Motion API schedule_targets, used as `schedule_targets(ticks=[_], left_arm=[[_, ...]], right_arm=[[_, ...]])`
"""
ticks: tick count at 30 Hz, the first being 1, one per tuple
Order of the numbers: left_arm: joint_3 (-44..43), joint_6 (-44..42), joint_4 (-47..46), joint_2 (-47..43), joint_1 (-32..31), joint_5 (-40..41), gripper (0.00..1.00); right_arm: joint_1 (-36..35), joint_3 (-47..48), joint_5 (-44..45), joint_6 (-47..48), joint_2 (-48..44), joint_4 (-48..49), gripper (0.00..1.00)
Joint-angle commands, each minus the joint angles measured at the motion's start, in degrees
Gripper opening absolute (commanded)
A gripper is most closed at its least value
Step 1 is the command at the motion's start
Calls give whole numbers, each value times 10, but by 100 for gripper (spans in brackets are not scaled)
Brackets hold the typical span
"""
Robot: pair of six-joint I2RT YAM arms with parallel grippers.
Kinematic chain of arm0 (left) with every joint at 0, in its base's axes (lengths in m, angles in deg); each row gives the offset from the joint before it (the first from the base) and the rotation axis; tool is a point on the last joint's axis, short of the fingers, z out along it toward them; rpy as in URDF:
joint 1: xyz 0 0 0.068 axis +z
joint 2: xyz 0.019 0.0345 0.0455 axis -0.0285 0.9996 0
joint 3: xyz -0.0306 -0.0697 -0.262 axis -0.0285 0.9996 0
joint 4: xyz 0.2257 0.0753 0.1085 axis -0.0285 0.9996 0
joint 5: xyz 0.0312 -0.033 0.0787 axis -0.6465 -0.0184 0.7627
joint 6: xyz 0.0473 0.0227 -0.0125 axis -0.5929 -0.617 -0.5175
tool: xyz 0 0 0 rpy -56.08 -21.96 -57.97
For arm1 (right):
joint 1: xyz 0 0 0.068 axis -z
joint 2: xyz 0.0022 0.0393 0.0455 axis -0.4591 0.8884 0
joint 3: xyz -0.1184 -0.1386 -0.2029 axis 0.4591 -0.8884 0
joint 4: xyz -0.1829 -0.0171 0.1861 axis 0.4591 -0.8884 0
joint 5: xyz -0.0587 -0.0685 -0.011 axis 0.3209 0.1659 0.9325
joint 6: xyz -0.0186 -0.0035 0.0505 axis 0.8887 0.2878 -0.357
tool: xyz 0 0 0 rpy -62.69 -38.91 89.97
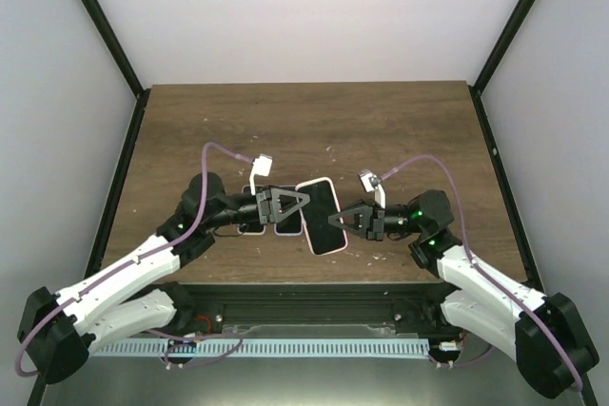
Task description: Put the phone into the phone case
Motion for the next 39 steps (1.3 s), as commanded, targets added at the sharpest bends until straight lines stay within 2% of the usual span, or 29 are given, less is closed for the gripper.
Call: schedule_targets(ticks=[1,7,10,13,17,20,23,25,32,36,39], left_arm=[[7,9,-38,0,0,-8,25],[-3,-4,2,2,1,4,0],[-8,-8,19,1,1,7,0],[-10,-11,33,-1,1,7,0],[-7,-1,32,-9,0,9,16],[-7,10,30,-20,1,10,38],[-15,10,44,-22,0,7,45],[-16,13,46,-16,1,-2,54],[16,30,19,-13,0,-18,64],[36,49,-20,3,0,-50,64],[50,66,-53,13,0,-55,60]], right_arm=[[-7,26,-11,1,-2,28,2],[-6,29,-7,20,0,-6,3],[-7,28,-7,23,4,-11,8],[-6,29,-9,17,13,-10,7],[-7,30,4,3,10,15,1],[-6,39,13,14,5,-1,1],[-6,43,24,18,5,-13,1],[-6,40,38,9,3,-2,1],[-7,55,95,-9,-4,14,1],[-6,59,135,-23,-4,27,1],[-6,62,162,-36,-2,41,1]])
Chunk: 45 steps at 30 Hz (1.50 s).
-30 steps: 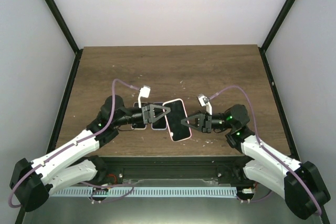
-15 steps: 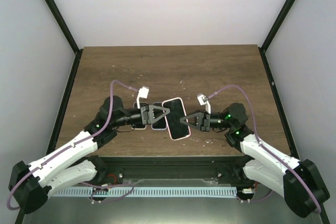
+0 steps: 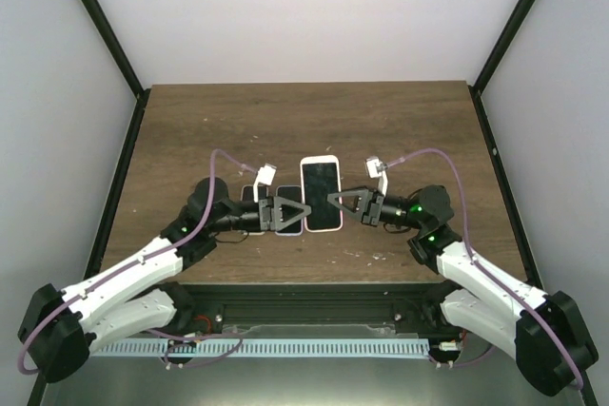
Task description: Put the phone into the phone case
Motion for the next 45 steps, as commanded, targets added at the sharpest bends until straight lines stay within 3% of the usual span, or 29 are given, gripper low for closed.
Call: schedule_targets(ticks=[1,13,23,29,33,37,42,45], left_arm=[[21,29,-66,14,-2,-25,59],[2,7,-21,24,-1,-25,34],[-4,-11,11,25,-1,-3,0],[-69,-65,166,33,-1,37,0],[-70,-62,172,19,-1,51,36],[-63,-59,161,-2,0,81,56],[-70,-62,143,7,0,88,58],[-78,-63,138,30,0,85,53]], right_arm=[[-3,36,64,-23,-9,57,1],[-3,40,90,-23,-2,49,1],[-3,33,87,-20,5,32,1],[-6,32,84,14,-7,-56,1],[-6,31,88,27,-27,-87,1],[-6,29,63,32,-31,-89,1],[-15,21,33,29,-25,-75,1],[-27,19,33,27,-22,-70,1]])
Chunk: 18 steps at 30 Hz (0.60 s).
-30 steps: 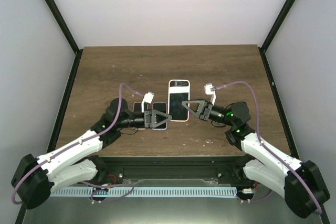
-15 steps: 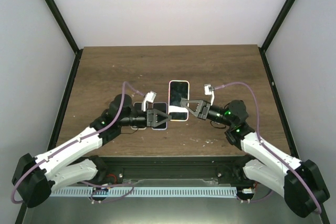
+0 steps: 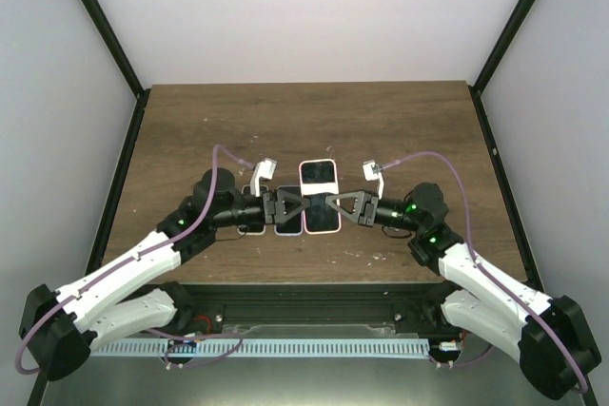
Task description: Put the phone into the phone case
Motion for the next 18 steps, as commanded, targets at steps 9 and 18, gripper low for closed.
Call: schedule_targets(ticks=[9,18], left_arm=[[-24,-12,-6,40,1,17,6],[-55,-59,95,37,1,69,51]], right_arm=[[-31,4,-7,18,9,8,1],[-32,23,34,50,3,-49,1]])
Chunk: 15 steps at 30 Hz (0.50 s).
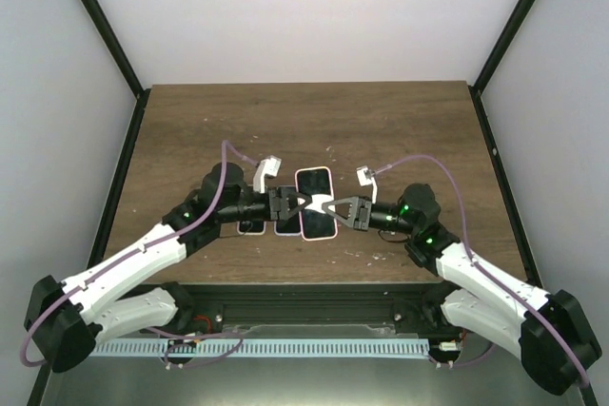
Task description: Put the phone into the phone case
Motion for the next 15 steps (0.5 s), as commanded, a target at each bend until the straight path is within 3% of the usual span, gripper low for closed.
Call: schedule_targets(ticks=[1,5,15], left_arm=[[-26,-35,80,-11,1,70,57],[-40,-78,158,-39,1,125,98],[-57,-176,295,-109,0,252,100]], right_arm=[[-7,28,41,42,-13,-38,1],[-8,37,106,75,-12,-106,1],[28,85,197,165,133,-192,1]])
